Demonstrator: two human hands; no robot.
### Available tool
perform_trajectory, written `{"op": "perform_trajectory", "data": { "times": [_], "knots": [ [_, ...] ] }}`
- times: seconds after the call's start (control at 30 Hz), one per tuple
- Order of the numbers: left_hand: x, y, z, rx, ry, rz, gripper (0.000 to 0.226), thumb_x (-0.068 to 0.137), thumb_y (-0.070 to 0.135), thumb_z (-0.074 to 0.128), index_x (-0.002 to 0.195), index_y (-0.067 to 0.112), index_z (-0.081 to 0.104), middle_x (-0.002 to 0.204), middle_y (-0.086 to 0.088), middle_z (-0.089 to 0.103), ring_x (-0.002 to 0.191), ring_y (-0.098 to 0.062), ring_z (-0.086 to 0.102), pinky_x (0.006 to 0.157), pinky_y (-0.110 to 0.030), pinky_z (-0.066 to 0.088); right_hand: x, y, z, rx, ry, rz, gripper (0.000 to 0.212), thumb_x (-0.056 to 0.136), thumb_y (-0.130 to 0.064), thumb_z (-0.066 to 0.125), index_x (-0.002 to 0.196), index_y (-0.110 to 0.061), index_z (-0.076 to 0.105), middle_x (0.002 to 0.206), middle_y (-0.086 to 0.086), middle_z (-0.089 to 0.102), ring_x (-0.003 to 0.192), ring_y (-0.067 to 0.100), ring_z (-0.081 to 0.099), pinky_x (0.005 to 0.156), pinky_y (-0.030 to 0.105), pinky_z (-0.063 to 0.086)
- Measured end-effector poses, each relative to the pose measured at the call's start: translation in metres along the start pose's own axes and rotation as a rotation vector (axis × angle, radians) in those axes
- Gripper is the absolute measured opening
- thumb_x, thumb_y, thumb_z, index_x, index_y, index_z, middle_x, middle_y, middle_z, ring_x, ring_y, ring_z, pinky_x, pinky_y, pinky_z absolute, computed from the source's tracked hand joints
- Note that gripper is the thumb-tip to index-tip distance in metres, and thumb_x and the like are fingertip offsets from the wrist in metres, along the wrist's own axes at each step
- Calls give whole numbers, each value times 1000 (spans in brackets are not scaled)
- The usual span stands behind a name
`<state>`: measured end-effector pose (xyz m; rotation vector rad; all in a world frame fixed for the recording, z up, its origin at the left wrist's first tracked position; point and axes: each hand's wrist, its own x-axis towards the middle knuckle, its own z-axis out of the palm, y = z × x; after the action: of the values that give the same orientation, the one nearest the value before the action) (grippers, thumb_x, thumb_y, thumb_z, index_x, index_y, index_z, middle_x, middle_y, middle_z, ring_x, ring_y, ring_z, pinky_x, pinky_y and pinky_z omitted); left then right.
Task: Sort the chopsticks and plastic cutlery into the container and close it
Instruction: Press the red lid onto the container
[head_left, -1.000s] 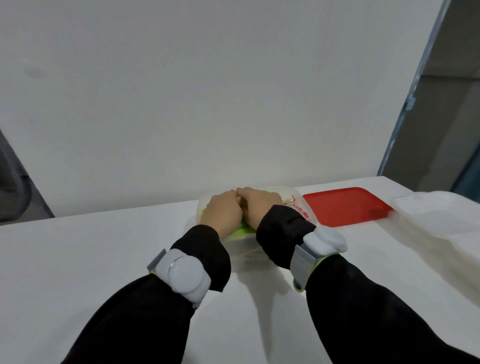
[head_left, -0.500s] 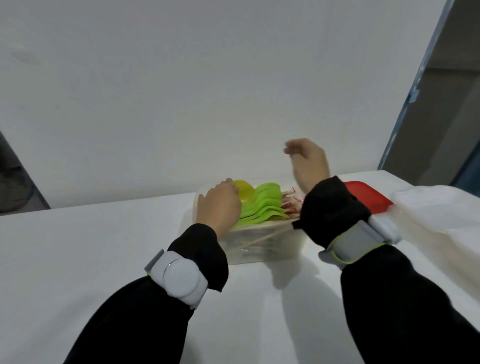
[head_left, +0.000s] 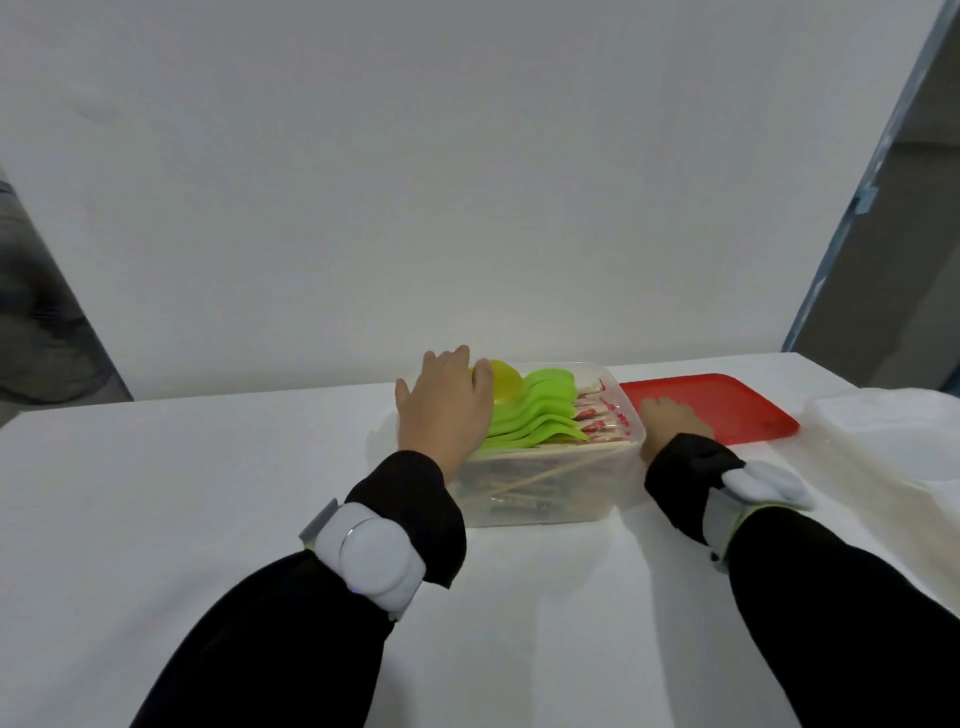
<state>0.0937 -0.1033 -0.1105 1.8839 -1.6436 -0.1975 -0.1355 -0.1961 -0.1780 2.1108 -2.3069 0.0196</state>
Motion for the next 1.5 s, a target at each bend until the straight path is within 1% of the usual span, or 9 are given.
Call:
{"op": "perform_trajectory", "data": {
  "times": [0.23,0.37,0.5,0.67,0.8,0.97,1.1,1.23,1.5],
  "knots": [
    [-5,0,0,21,15,14,45,100,35,29,141,16,38,145,-3,40,144,-24,14,113,-53,8,-29,-12,-106,803,778,205,26,95,-6,35,115,7,46,116,25,56,107,36,54,86,36,36],
    [-5,-4,-3,-149,117,104,45,99,31,37,142,16,37,150,-7,32,142,-23,20,115,-42,14,-61,-15,-145,1365,986,222,14,94,-11,36,95,-8,50,79,-2,50,79,18,50,68,18,40],
    [0,-8,-39,-459,289,193,47,97,22,45,143,14,34,146,-9,31,136,-20,31,111,-25,22,-96,-26,-155,1963,697,175,18,91,-5,39,77,-13,47,75,4,50,57,10,51,63,27,56],
    [40,-9,-76,-859,72,-198,56,93,36,50,141,20,27,110,3,52,95,-23,58,78,-35,50,-109,-60,-135,2393,123,126,19,90,5,38,77,1,51,81,21,56,79,29,60,78,56,53],
    [55,-30,-61,-433,1,-256,56,91,34,56,136,4,41,132,-16,53,118,-30,53,102,-38,42,-106,-65,-114,2235,-66,183,19,89,8,36,75,2,48,77,18,56,72,28,59,81,55,49],
    [51,-40,-41,-126,-153,-225,50,94,25,51,139,5,42,146,-12,41,133,-29,40,109,-31,31,-98,-51,-99,1308,64,89,14,88,-4,42,84,-17,43,79,8,48,62,19,46,55,25,37],
    [48,-37,-25,196,-234,-246,40,93,25,37,130,18,50,141,-12,39,130,-32,34,105,-38,27,-93,-50,-95,1052,127,44,16,90,-15,50,102,-9,59,87,5,56,82,23,54,74,30,44],
    [40,-14,-16,296,-196,11,45,93,15,32,135,22,47,145,-8,35,133,-30,33,108,-48,27,-88,-47,-91,949,107,95,25,87,-22,50,91,-4,67,83,10,57,81,26,54,80,35,46],
    [32,-3,-3,354,-403,105,62,84,76,14,142,56,4,158,4,10,146,-24,9,104,-69,17,-80,-43,-72,1403,-95,138,22,96,-20,41,84,-8,55,89,10,57,81,24,54,66,27,40]
  ]
}}
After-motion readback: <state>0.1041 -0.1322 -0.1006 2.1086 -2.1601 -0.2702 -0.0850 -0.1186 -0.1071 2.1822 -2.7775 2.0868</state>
